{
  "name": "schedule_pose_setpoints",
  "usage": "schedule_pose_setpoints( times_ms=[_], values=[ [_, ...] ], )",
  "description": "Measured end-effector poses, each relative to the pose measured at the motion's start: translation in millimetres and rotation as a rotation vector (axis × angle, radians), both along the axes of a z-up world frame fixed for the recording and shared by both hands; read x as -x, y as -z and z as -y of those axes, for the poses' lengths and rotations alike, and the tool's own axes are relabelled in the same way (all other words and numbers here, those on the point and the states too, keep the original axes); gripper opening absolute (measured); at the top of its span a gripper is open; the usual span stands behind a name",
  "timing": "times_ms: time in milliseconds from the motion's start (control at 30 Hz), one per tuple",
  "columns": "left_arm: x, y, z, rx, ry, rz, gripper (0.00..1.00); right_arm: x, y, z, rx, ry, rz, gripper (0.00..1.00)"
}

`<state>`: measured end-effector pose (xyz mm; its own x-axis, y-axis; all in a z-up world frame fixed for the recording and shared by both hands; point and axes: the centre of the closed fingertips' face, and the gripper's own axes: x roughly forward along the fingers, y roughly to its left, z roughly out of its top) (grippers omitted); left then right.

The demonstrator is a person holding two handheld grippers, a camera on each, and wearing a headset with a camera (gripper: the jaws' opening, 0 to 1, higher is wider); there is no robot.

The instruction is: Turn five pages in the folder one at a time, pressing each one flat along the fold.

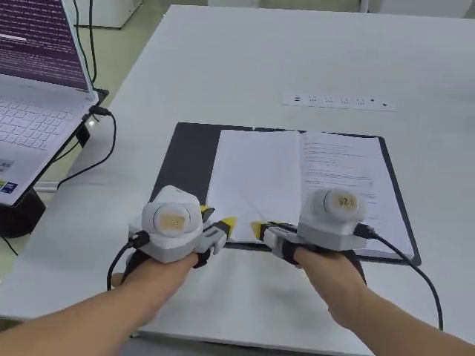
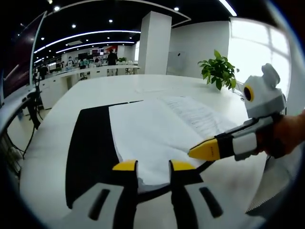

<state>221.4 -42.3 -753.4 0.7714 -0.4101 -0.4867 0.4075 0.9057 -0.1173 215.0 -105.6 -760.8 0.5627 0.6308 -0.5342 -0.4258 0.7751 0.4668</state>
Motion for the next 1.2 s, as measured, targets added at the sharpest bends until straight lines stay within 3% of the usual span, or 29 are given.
schedule_pose_setpoints(
  times_ms=[300,567,700,767,833,933,1200],
  values=[
    [6.3,24.2,0.4,-0.034,-0.010,-0.043,0.24,-15.3,-1.1,27.4,0.011,0.041,0.017,0.02],
    [10.2,33.2,-1.8,-0.054,-0.025,-0.047,0.23,-33.1,1.5,41.0,0.026,0.059,0.029,0.00],
    [10.3,33.4,-1.3,-0.060,-0.028,-0.024,0.23,-44.6,3.3,48.0,0.025,0.083,0.033,0.00],
    [10.5,34.3,-1.2,-0.117,0.010,0.014,0.24,-54.5,4.3,52.9,0.033,0.089,0.049,0.00],
    [10.8,34.6,-1.5,-0.079,-0.016,0.011,0.24,-62.4,5.8,56.2,0.047,0.090,0.068,0.00],
    [10.7,35.4,-2.1,-0.081,-0.013,0.025,0.24,-74.6,4.8,60.8,0.079,0.090,0.133,0.00],
    [11.3,33.4,-2.2,-0.072,-0.030,0.031,0.24,-87.5,6.6,55.3,0.104,0.074,0.171,0.00]
  ],
)
